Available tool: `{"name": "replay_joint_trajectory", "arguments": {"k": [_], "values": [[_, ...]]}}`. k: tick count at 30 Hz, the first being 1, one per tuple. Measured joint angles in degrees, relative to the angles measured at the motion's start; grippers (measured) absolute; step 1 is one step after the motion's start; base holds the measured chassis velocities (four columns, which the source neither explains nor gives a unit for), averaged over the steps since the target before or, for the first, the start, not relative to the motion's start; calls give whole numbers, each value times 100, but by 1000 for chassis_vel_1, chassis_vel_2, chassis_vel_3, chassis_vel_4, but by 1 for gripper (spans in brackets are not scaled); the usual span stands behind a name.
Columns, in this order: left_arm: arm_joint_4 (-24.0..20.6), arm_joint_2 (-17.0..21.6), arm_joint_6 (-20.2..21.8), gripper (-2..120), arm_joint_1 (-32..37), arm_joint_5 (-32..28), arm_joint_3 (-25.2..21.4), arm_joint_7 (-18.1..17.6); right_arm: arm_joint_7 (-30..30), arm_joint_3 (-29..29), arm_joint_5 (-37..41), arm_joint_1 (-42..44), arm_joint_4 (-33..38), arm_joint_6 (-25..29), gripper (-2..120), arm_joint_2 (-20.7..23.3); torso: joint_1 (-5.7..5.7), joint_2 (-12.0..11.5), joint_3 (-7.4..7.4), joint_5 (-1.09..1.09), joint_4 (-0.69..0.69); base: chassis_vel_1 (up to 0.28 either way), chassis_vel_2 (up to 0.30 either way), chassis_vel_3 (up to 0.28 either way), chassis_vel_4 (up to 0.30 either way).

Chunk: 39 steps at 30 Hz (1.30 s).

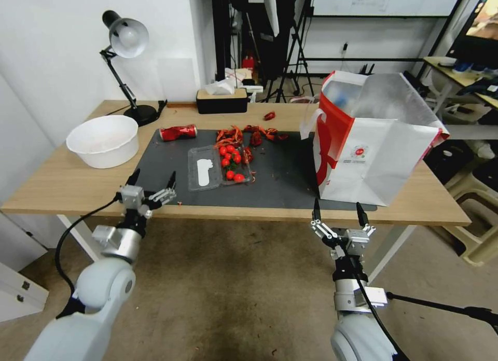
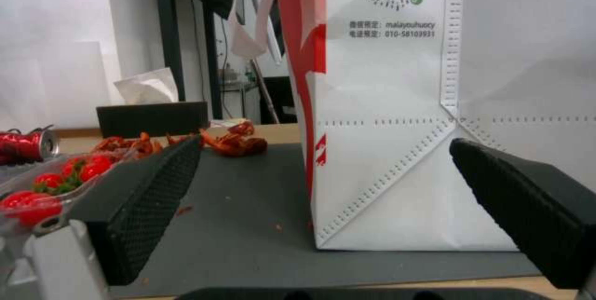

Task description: Pick up the trash from the table and place it into the takeout bag.

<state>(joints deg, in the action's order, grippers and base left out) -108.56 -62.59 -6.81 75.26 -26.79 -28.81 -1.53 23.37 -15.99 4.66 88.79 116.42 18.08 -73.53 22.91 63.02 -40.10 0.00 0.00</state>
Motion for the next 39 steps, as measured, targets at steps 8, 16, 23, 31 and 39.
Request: {"name": "replay_joint_trajectory", "arguments": {"k": [8, 16, 23, 31, 39], "values": [[-12, -379, -702, 100, 789, 467, -280, 6, -47, 30, -21, 17, -29, -60, 100, -3, 1, 0, 0, 0, 0, 0, 0, 0, 0], [9, -428, -919, 100, 1085, 526, -365, 21, -51, 56, -40, 26, -64, -74, 100, -15, 1, 0, 0, 0, 0, 0, 0, 0, 0], [9, -406, -886, 100, 986, 548, -318, 28, -52, 59, -43, 29, -82, -61, 100, -36, 1, 0, 0, 0, 0, 0, 0, 0, 0], [16, -293, -748, 100, 703, 552, -215, 33, -53, 58, -47, 30, -87, -57, 100, -44, 1, 0, 0, 0, -1, 0, 0, 0, 0], [60, -170, -635, 100, 491, 532, -115, 37, -52, 58, -51, 27, -87, -56, 100, -48, 1, 0, 0, -1, 0, 0, 0, 0, 0]]}}
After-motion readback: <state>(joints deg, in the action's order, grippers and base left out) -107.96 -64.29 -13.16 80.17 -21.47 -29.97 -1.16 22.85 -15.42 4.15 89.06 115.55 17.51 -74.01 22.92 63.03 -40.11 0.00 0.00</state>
